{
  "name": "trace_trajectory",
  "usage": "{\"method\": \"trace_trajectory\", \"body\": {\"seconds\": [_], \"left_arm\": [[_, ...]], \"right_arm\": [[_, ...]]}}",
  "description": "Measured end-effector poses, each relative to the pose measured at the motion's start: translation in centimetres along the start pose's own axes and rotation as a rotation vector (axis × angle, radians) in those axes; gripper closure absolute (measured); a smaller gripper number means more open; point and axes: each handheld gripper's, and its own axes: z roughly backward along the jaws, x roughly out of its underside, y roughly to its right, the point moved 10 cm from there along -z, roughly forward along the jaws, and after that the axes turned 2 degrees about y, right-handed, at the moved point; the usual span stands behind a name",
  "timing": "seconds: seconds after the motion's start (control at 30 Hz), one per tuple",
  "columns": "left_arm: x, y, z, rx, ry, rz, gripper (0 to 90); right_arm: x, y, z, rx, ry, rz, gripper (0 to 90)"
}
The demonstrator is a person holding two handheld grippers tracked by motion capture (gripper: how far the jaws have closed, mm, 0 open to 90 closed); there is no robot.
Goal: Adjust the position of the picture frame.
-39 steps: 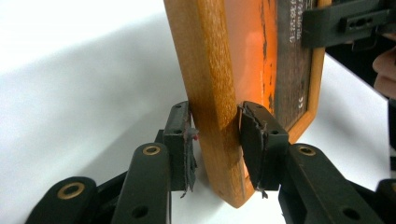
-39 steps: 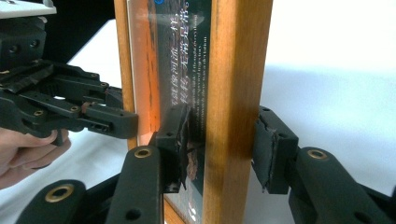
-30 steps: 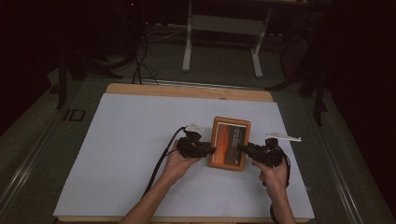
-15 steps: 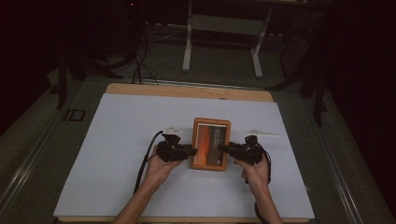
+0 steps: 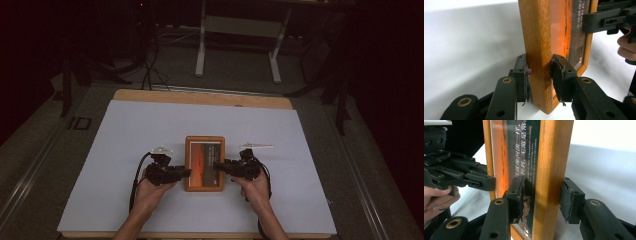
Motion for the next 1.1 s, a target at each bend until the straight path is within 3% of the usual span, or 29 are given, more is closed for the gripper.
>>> {"method": "trace_trajectory", "body": {"seconds": [0.13, 0.27, 0.4, 0.53, 0.57, 0.67, 0.9, 1.07, 1.1], "left_arm": [[0.5, -0.2, 0.5, -0.007, -0.002, 0.014, 67.3], [0.8, -0.2, 0.6, 0.022, -0.006, 0.057, 67.7], [1.0, 0.0, 0.3, 0.038, -0.016, 0.072, 67.7], [1.0, -0.1, 0.0, 0.042, -0.005, 0.071, 66.8], [1.1, -0.2, -0.3, 0.034, 0.001, 0.051, 66.8], [1.1, -0.3, -0.8, 0.017, -0.007, 0.031, 61.8], [1.1, -0.8, -1.5, 0.042, -0.022, 0.070, 58.7], [1.5, -1.2, -2.5, 0.043, -0.051, 0.099, 52.3], [1.4, -1.3, -2.6, 0.046, -0.044, 0.096, 50.8]], "right_arm": [[0.5, -0.5, -0.4, -0.011, -0.008, -0.004, 57.7], [1.1, -0.7, -0.6, -0.023, -0.014, -0.046, 57.8], [1.3, -0.5, -0.3, -0.014, -0.023, -0.061, 57.9], [1.4, -0.4, -0.2, -0.015, -0.022, -0.072, 58.6], [1.4, -0.3, -0.2, -0.015, -0.021, -0.075, 58.6], [1.5, 0.2, -0.6, 0.002, -0.028, -0.099, 56.6], [1.8, 0.8, -1.0, 0.041, -0.051, -0.116, 53.9], [2.3, 1.7, -1.2, 0.103, -0.082, -0.112, 54.3], [2.6, 2.0, -1.3, 0.094, -0.085, -0.130, 54.3]]}}
